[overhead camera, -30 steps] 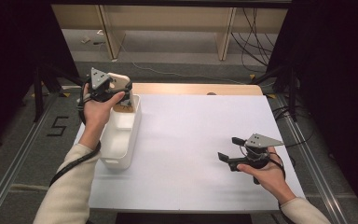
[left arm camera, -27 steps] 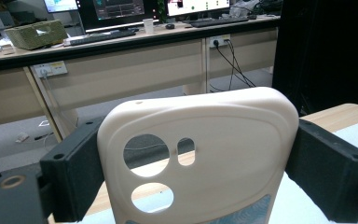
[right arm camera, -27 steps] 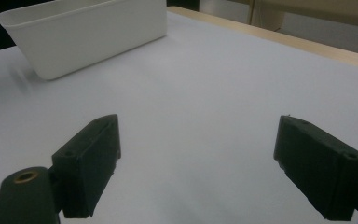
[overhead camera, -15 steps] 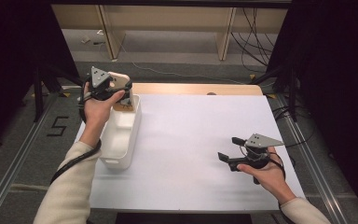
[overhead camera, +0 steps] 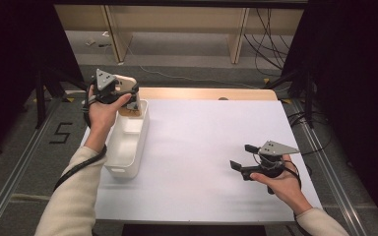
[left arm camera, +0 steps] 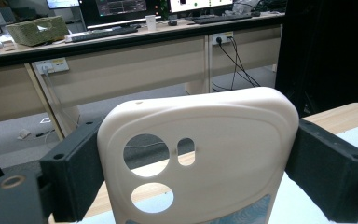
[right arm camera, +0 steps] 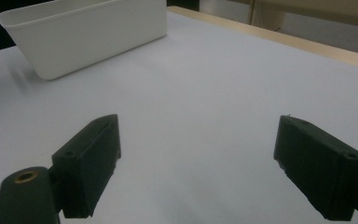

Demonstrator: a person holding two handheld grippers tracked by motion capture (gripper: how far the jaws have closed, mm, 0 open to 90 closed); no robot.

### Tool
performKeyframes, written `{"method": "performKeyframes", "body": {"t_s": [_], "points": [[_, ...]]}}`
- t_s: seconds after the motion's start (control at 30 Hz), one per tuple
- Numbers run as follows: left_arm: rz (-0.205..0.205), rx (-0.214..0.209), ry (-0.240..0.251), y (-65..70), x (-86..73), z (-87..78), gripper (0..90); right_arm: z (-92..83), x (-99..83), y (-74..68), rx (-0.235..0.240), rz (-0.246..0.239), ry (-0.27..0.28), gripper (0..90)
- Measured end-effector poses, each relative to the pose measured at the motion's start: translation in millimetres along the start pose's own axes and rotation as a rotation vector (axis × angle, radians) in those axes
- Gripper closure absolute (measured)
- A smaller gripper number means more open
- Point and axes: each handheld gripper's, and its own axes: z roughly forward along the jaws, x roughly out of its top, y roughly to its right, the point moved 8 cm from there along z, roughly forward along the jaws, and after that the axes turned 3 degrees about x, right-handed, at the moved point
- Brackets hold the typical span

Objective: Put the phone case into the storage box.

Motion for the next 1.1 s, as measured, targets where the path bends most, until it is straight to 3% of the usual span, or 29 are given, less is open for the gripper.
{"method": "performKeyframes", "body": {"t_s": [1.1], "points": [[-0.003, -0.016, -0.006, 1.4, 0.1, 15.0, 10.8, 0.1, -0.3, 0.4, 0.001, 0.000, 0.000, 15.5]]}}
